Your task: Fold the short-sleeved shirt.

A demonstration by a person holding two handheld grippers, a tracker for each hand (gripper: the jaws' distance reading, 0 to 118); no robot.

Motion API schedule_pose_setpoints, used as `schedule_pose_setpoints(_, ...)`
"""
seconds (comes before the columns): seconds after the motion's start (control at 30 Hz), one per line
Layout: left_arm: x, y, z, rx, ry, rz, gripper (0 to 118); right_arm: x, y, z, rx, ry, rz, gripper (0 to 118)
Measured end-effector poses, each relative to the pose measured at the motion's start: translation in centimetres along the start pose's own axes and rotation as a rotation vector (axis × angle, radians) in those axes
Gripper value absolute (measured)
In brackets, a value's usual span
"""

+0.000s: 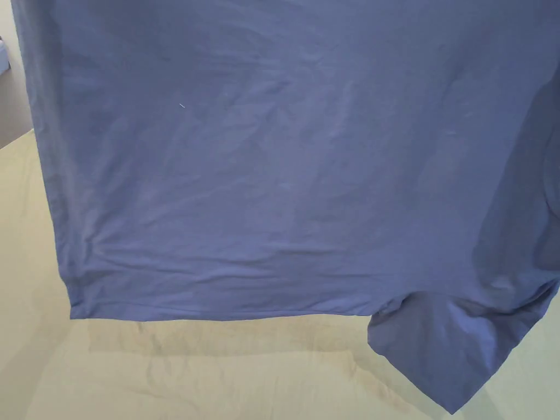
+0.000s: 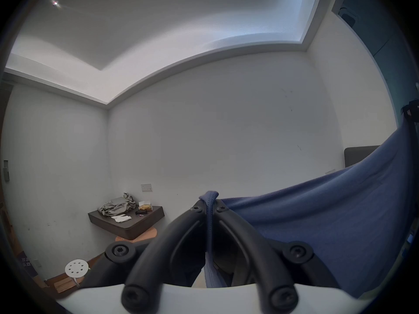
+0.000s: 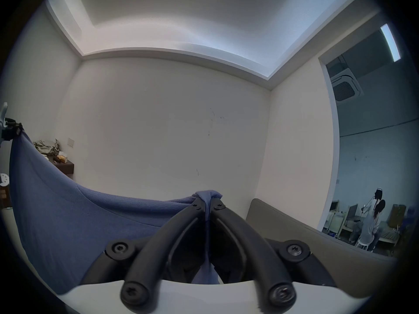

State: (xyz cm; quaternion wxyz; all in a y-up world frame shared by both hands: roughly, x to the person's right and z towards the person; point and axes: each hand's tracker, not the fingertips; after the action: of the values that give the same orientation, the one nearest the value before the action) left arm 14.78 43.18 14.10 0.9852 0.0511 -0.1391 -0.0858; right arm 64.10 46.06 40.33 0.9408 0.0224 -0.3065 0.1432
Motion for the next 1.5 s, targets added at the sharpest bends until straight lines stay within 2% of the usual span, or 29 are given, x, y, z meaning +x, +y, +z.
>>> schedule_pose_setpoints(0.13, 0.4, -0.4, -4.5, -0.047, -0.018, 0.032, 0, -0.7, -0.1, -4.3, -0.027, 0.008, -0.004, 5)
schedule_pose_setpoints(0.27, 1.5, -1.8, -9.5, -0.098, -0.022, 0.015, 0, -1.1, -0.7, -8.1, -0.079, 0.041, -0.108, 5)
schedule_pose_setpoints(0.4, 2.3, -3.4, -12.6, -0.136, -0.045, 0.011, 0, -2.3, -2.1, -11.4, -0.102, 0.028, -0.075, 5)
schedule_pose_setpoints(0.5, 3.2, -4.7, -15.1, -0.151, -0.035, -0.054, 0, -3.5, -3.5, -13.7, -0.149, 0.033, -0.060, 5)
schedule_pose_setpoints(0.7, 4.0, -9.4, -19.3, -0.235, -0.051, 0.078, 0, -5.9, -8.8, -17.0, -0.210, 0.037, -0.026, 5)
schedule_pose_setpoints(0.9, 4.9, -16.7, -20.4, -0.339, -0.108, 0.041, 0, -8.1, -16.1, -18.0, -0.339, 0.074, 0.019, 5)
schedule_pose_setpoints(1.0, 5.7, -20.0, -17.5, -0.373, -0.114, 0.034, 0, -8.7, -19.8, -17.2, -0.391, 0.105, 0.001, 5)
schedule_pose_setpoints(1.17, 6.1, -26.8, -13.5, -0.486, -0.176, 0.018, 0, -9.0, -26.6, -13.6, -0.490, 0.167, 0.033, 5)
schedule_pose_setpoints(1.23, 5.9, -29.6, -10.5, -0.522, -0.180, 0.023, 0, -8.5, -29.3, -10.5, -0.550, 0.208, 0.000, 5)
schedule_pose_setpoints(1.3, 6.0, -32.1, -7.2, -0.560, -0.186, 0.014, 0, -8.6, -30.9, -6.1, -0.632, 0.224, -0.067, 5)
schedule_pose_setpoints(1.4, 6.0, -36.6, -1.4, -0.613, -0.189, -0.074, 0, -8.2, -34.7, 0.9, -0.754, 0.281, -0.178, 5)
schedule_pose_setpoints(1.47, 6.4, -39.8, 2.4, -0.683, -0.208, -0.132, 0, -8.2, -37.1, 5.3, -0.799, 0.289, -0.177, 5)
schedule_pose_setpoints(1.5, 6.4, -41.4, 4.4, -0.725, -0.224, -0.154, 0, -8.4, -38.3, 7.6, -0.815, 0.277, -0.131, 5)
